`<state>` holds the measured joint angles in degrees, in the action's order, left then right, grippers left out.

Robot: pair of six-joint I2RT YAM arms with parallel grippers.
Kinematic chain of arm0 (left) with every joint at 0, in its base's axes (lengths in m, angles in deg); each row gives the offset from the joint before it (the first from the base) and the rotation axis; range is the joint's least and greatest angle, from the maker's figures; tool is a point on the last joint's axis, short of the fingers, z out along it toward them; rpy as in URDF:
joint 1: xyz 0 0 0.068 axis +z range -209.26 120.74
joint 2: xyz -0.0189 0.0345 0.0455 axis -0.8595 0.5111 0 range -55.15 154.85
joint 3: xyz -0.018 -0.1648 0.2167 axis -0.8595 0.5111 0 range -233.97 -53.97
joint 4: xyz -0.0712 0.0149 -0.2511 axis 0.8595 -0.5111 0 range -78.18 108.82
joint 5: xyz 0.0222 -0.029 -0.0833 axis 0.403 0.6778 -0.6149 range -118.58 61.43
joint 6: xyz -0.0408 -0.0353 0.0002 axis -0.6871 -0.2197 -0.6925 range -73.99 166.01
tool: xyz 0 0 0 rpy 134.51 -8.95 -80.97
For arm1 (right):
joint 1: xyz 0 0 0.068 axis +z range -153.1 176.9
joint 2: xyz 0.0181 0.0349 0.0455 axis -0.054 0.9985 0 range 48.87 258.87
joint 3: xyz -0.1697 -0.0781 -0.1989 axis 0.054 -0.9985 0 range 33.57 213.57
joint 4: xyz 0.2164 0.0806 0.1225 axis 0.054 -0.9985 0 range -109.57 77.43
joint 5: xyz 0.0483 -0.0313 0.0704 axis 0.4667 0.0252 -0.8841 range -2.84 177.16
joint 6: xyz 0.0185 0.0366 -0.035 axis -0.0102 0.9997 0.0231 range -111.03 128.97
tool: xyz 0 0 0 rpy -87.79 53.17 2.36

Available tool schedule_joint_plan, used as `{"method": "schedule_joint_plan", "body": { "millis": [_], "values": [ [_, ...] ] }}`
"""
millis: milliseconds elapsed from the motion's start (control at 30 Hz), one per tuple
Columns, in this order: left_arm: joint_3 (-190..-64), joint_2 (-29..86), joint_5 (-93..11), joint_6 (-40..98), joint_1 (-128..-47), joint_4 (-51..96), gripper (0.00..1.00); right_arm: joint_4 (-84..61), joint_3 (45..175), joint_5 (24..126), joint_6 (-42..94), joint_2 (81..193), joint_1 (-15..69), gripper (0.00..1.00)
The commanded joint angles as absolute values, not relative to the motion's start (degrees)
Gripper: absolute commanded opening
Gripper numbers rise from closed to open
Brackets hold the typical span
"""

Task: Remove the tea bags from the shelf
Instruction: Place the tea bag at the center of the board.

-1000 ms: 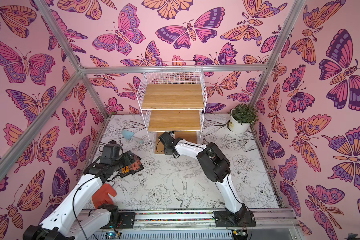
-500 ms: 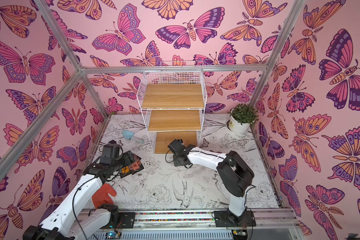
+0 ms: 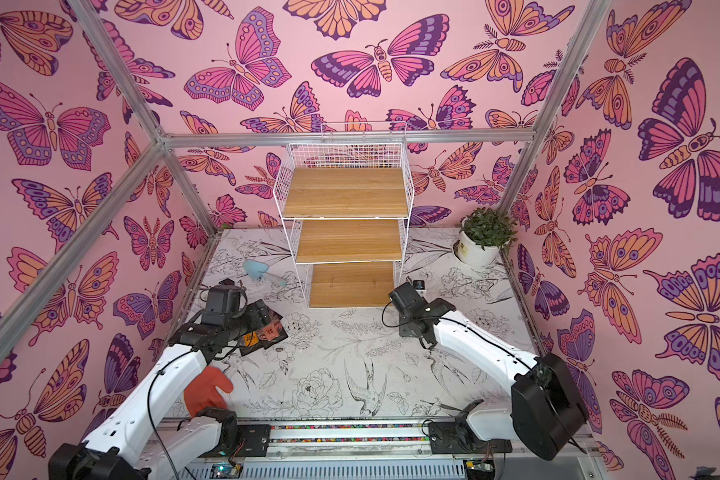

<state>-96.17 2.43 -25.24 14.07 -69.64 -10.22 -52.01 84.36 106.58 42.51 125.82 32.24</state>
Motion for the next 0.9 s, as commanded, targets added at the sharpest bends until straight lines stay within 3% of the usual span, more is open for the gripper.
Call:
{"method": "schedule_joint_plan", "body": {
  "millis": [0,133,267,367,533,633,667,700,867],
  "values": [
    [-97.34,3.10,-26.11,14.95,-69.22,-9.69,0.83,-50.53,83.24,105.68,38.04,127.84,26.96,0.00],
    [-97.24,3.54,-26.25,14.99,-69.21,-9.66,0.83,-47.85,83.06,103.19,36.19,131.89,22.95,0.06],
    [-96.88,3.74,-25.85,15.07,-69.22,-9.43,0.84,-48.68,83.34,103.43,36.81,133.47,22.08,0.45],
    [-96.90,3.56,-25.66,14.99,-69.22,-9.39,0.84,-49.72,82.73,105.77,37.71,130.99,22.04,0.63],
    [-97.54,3.77,-25.41,15.66,-69.20,-9.34,0.87,-53.35,83.26,108.63,38.38,122.64,22.23,0.78],
    [-98.02,4.26,-24.27,15.34,-69.15,-9.21,1.00,-55.17,83.98,112.23,38.69,117.46,22.24,0.87],
    [-97.89,4.27,-22.79,14.55,-69.11,-8.96,1.00,-54.55,83.72,114.29,38.54,115.40,22.22,0.89],
    [-97.64,4.26,-21.10,14.46,-69.18,-8.15,1.00,-53.15,83.04,116.42,37.99,113.20,22.23,0.98],
    [-91.12,3.23,-12.49,15.80,-68.20,7.47,1.00,-40.41,75.75,129.78,33.79,103.49,22.22,0.99]
  ]
}}
